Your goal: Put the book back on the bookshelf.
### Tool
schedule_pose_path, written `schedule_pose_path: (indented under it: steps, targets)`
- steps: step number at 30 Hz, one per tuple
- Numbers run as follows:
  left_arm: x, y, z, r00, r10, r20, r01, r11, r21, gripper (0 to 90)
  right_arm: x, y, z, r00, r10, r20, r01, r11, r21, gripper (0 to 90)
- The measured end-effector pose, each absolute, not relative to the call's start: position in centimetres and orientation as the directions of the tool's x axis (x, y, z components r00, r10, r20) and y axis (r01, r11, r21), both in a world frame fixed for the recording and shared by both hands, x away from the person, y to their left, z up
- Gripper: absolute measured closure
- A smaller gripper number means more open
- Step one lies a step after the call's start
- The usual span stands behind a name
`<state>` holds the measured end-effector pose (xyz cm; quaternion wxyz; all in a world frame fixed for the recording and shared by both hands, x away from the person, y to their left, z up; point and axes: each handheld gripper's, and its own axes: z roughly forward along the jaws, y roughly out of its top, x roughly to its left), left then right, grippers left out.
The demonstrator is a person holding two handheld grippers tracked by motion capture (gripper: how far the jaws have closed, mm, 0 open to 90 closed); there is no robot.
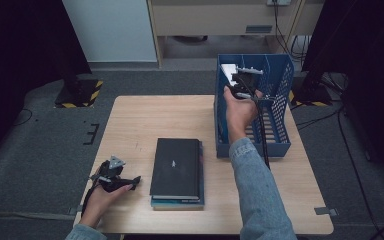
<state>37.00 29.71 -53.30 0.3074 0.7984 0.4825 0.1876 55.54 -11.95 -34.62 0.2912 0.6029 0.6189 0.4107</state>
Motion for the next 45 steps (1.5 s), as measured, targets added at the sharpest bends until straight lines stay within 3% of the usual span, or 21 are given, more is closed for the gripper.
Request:
schedule_pose_path:
  steps: [12, 35, 45]
  targets:
    - [37.0, 29.7, -53.3, 0.46, 0.888, 0.004, 0.655, -0.342, 0.674, 1.2, 54.7, -11.5, -34.9, -0.112, 0.986, 0.124, 0.505, -0.051, 0.862, 57.6]
    - [37.1, 29.6, -53.3, 0.461, 0.887, 0.003, 0.653, -0.341, 0.676, 1.1, 54.2, -10.2, -34.6, -0.201, 0.965, 0.169, 0.497, -0.048, 0.867, 42.6]
    - [37.1, 29.6, -53.4, 0.461, 0.888, 0.003, 0.652, -0.341, 0.677, 1.1, 53.9, -10.8, -34.5, -0.224, 0.961, 0.16, 0.492, -0.031, 0.87, 22.1]
